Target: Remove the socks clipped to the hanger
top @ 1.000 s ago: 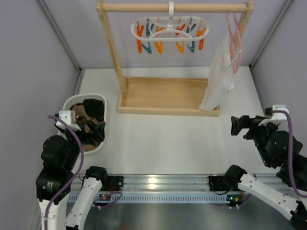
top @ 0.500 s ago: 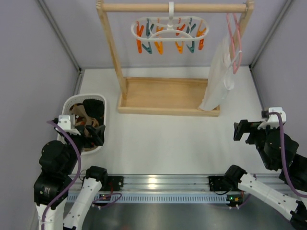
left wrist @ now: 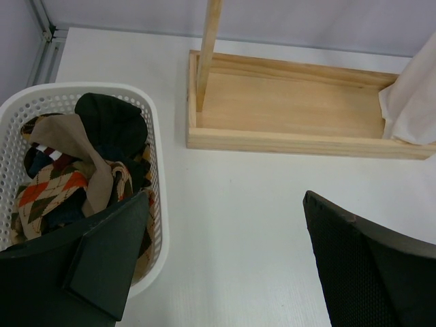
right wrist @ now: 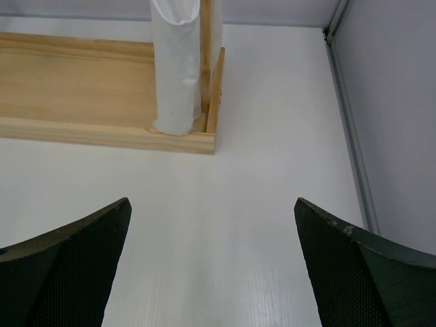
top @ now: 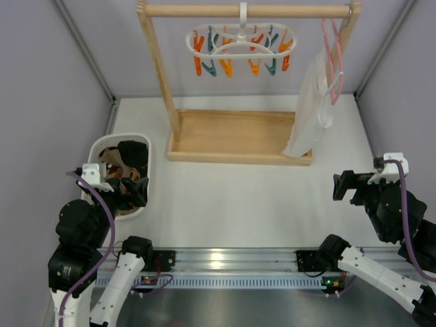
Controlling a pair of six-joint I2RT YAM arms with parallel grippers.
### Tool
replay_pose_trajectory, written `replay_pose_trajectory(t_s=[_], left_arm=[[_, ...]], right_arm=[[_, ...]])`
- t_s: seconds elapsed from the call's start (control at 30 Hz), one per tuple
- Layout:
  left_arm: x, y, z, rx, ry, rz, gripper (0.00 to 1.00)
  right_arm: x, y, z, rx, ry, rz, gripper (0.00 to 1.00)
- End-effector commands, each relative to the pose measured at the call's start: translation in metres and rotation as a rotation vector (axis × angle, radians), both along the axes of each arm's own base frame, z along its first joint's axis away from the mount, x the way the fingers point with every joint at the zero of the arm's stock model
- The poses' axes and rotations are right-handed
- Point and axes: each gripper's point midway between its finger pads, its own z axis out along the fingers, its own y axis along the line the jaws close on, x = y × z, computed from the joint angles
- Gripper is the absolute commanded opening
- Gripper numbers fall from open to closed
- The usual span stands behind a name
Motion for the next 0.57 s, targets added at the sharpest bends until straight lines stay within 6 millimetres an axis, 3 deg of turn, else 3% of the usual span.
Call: replay_pose_trajectory(t_s=[0.0,0.53], left_arm=[[0.0064,-0.0003,-0.0036,0.000,0.023,0.008,0.98],[0.0076,0.0002,-0.0041,-0.006,0.028,0.015,0.98]], right_arm=[[-0.0021,-0.0076,0.0055,0.007,-0.022,-0.026,1.00],[-0.0038,-0.0122,0.0051,0.031,-0.034,-0.048,1.00]])
